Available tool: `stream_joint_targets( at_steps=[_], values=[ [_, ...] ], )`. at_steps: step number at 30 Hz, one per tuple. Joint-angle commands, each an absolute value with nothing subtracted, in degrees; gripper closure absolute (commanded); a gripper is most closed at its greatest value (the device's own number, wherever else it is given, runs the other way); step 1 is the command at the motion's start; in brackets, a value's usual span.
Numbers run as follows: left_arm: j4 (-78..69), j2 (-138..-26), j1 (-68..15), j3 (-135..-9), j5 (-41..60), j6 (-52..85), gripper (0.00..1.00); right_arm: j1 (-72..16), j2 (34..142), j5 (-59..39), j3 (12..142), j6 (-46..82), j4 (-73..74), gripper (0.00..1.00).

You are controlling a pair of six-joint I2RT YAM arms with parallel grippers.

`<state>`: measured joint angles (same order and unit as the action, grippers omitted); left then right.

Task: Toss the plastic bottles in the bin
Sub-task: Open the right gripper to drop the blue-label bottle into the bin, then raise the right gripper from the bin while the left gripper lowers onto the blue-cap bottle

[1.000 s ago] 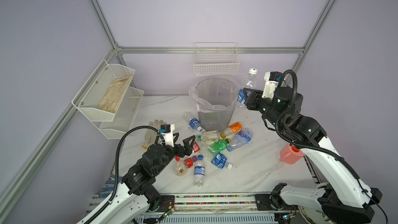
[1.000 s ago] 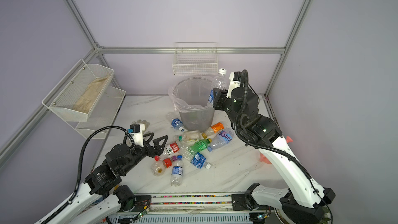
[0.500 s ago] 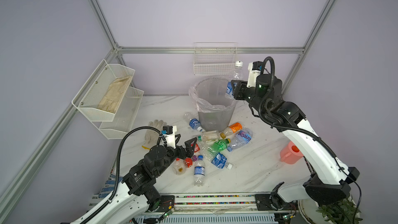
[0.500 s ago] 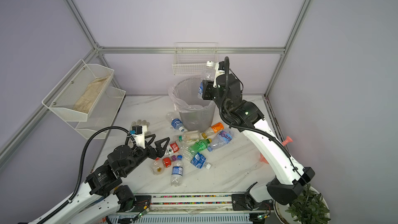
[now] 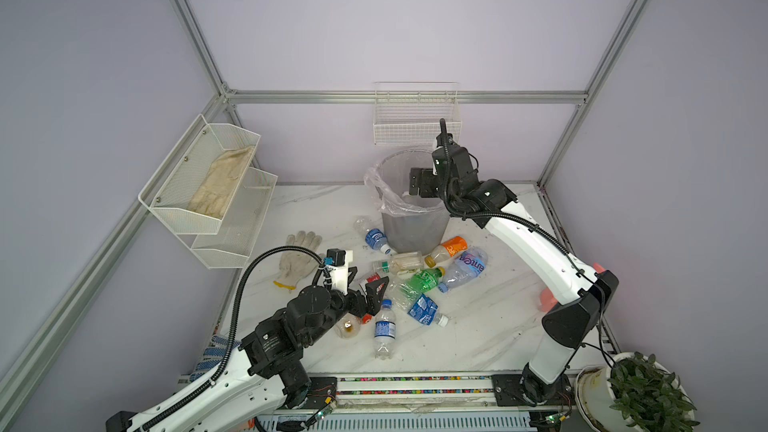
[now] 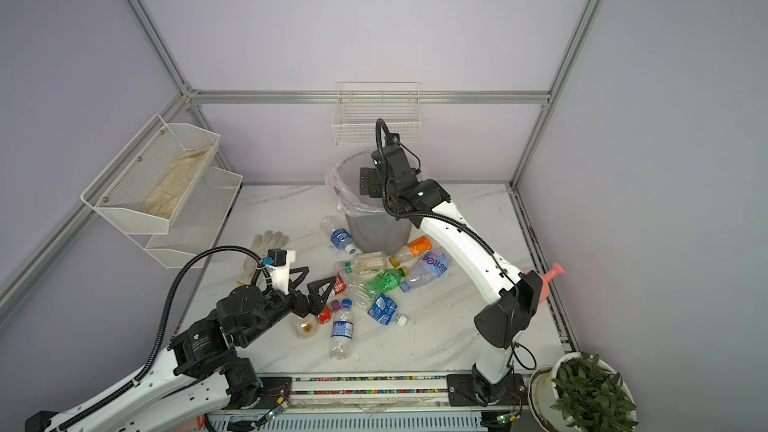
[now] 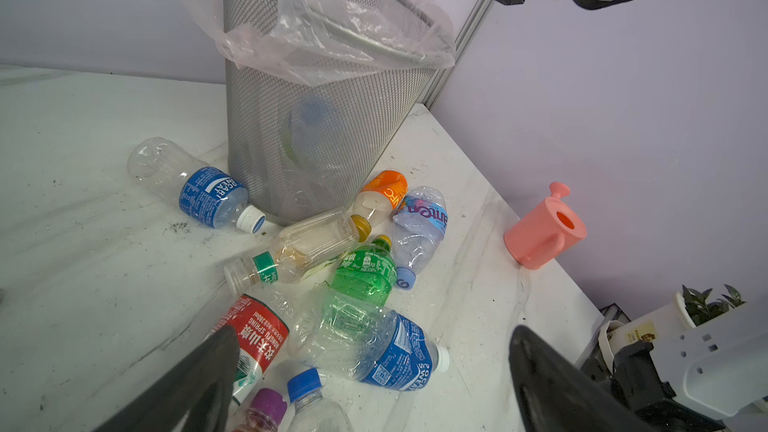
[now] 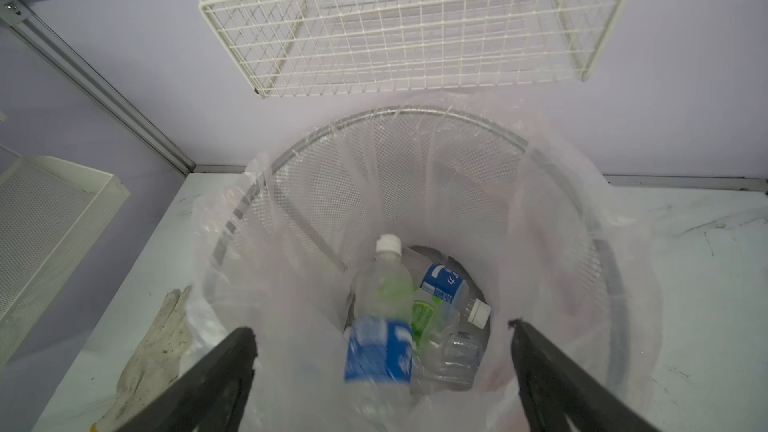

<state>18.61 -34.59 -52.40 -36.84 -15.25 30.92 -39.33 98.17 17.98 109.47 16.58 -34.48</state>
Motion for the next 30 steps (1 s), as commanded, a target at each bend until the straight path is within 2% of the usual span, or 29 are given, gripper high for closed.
stream_joint_targets(
  at_steps=[1, 14, 30],
  values=[
    [18.5, -35.6, -53.4, -35.7, -16.9, 31.2, 0.01, -39.6, 90.4, 19.3, 108.4, 16.0, -29.7, 0.03],
    [22.7, -42.7, -55.4, -36.8, -15.4, 34.6, 0.00, -39.6, 81.4, 19.2, 98.7, 15.9, -29.4, 0.03],
    [24.1, -48.5, -56.8, -35.6, -13.9, 40.3, 0.00, -39.6, 79.0, 19.8, 91.4, 16.3, -28.9, 0.03]
  ],
)
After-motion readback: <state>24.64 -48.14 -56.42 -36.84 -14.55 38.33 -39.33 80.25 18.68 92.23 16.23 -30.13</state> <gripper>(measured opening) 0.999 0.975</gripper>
